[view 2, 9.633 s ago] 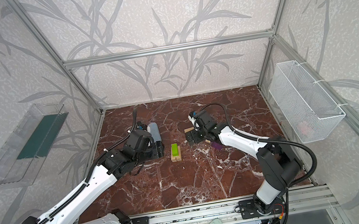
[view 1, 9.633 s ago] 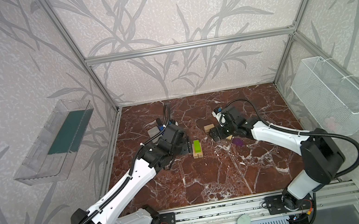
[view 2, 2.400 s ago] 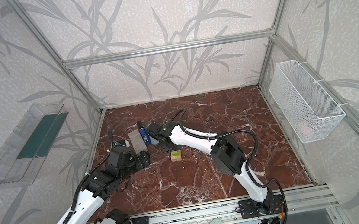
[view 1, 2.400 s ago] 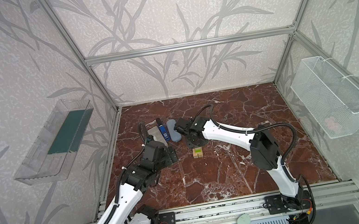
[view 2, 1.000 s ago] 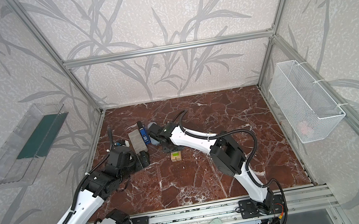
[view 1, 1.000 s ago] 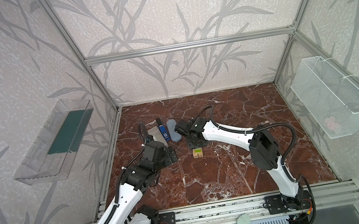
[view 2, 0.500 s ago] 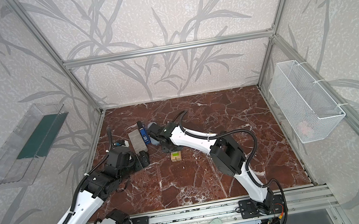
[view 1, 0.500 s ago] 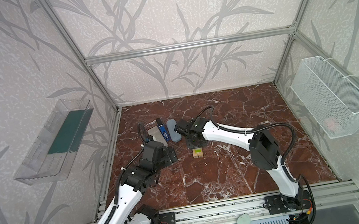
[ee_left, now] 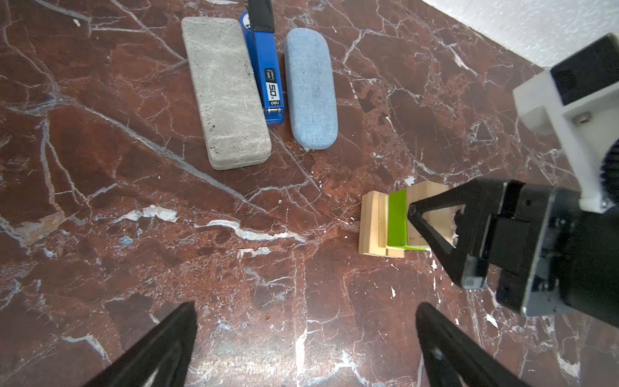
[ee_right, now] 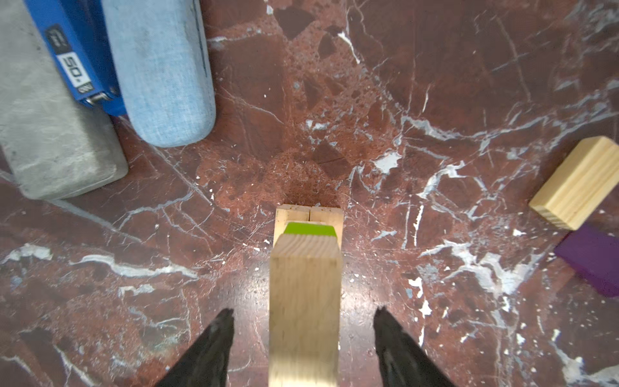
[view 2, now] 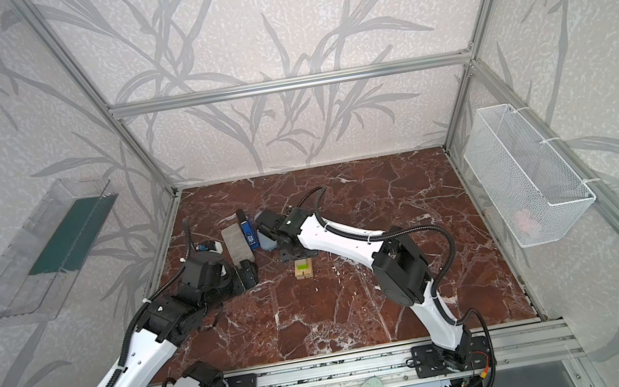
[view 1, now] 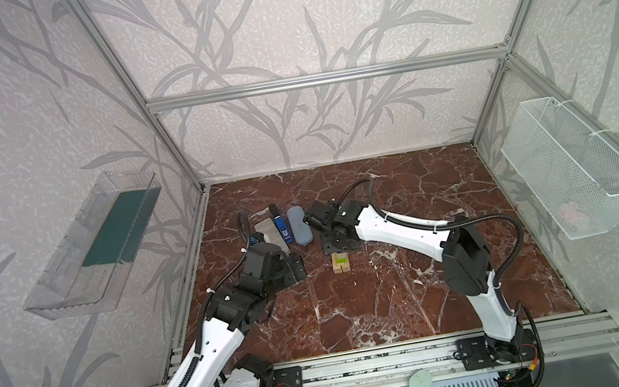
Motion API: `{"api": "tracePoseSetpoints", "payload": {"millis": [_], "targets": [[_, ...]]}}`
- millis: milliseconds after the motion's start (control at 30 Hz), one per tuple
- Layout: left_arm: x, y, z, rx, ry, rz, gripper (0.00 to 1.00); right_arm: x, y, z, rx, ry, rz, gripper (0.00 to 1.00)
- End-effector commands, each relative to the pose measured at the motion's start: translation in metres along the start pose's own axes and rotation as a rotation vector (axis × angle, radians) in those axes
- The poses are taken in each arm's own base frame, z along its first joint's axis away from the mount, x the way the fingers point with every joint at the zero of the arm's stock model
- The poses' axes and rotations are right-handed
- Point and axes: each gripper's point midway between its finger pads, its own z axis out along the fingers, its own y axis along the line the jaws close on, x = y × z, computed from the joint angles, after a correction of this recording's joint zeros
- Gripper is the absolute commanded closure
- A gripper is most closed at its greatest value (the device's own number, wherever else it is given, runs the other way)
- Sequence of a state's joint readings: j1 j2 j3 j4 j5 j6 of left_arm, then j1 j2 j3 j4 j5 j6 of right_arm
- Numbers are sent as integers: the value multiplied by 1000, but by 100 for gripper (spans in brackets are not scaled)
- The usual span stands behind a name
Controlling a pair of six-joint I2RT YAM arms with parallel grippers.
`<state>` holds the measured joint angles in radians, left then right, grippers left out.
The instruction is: Build the wood block tower
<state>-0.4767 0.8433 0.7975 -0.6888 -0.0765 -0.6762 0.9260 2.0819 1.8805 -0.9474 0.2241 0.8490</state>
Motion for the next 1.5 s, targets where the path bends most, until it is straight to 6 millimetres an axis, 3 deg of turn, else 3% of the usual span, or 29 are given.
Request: {"api": "tracePoseSetpoints", "payload": {"millis": [0,200,333,567,767,800,967,1133,1467], "targets": [[-3,-9,-12,47,8,21,1,-12,-15,-37,-24,-43,-22,28],[1,-32,-10,157,57,42,0,-23,-50,-63,-58,-84,-28,22],[3,-44,-5,199,79,47,0,-24,-85,-61,-66,-62,0,19],[3,-66,1,242,61,78,0,-21,-147,-31,-62,24,128,18],[5,-85,1,234,22,147,1,-22,-183,3,-72,59,198,17],[5,-88,1,236,16,152,1,-18,-188,17,-50,84,204,17],[4,-99,3,247,-4,164,1,-17,-194,40,-26,97,226,13],[1,-104,8,247,-18,170,1,-22,-186,61,-53,112,226,13],[-3,-104,6,234,-29,189,0,-24,-196,86,21,137,226,14]]}}
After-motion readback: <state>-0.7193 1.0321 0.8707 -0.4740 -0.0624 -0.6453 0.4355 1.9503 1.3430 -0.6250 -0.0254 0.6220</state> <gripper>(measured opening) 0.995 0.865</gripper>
